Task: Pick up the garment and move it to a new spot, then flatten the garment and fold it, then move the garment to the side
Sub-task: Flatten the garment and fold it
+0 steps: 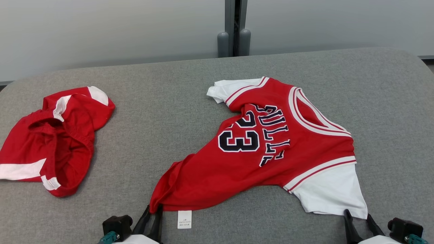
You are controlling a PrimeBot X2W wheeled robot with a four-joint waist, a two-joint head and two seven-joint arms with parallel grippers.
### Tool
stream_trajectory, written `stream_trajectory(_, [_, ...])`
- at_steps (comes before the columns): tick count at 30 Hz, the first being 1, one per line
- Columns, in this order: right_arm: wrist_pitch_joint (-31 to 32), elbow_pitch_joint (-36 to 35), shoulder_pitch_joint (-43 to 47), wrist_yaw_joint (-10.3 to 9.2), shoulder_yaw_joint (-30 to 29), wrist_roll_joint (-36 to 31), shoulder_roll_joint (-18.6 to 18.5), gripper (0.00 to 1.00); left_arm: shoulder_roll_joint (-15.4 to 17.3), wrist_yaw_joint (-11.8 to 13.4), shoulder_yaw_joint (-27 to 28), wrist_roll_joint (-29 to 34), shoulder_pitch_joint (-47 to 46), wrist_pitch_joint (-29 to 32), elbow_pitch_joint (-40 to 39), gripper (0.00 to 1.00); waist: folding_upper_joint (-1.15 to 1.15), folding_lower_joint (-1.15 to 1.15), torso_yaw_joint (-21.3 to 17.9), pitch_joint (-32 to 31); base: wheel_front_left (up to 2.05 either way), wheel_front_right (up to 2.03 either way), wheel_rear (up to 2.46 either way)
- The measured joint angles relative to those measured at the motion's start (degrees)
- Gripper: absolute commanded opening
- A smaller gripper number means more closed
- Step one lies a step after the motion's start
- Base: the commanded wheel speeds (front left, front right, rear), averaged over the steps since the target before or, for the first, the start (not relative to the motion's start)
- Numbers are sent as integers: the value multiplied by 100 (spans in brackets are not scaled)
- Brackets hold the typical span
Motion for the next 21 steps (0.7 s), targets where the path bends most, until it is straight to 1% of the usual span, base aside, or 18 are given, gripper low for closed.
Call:
stream_trajectory(1, [-2,5,-1,0,15,18,-4,40,0,-1,0,0,0,0,1,23,0,0,4,1,0,0,0])
stream_trajectory(2, [-3,10,-2,0,33,45,-13,27,0,-5,0,0,0,0,2,4,0,0,8,-1,0,0,0])
stream_trajectory(3, [-8,13,-3,0,52,54,-20,0,0,-7,-1,0,0,0,0,0,0,0,13,-3,0,0,0])
stream_trajectory(15, [-134,8,-65,0,146,96,-118,0,-1,-24,55,0,5,1,-102,0,0,0,55,-12,0,0,0])
stream_trajectory(18, [-145,-102,-74,0,191,105,-131,0,1,-27,119,0,18,1,-232,0,0,0,49,-25,0,0,0])
stream_trajectory(21, [-114,-318,-109,0,224,219,-165,0,1,-86,138,-76,44,1,-388,0,0,0,37,-47,0,0,0])
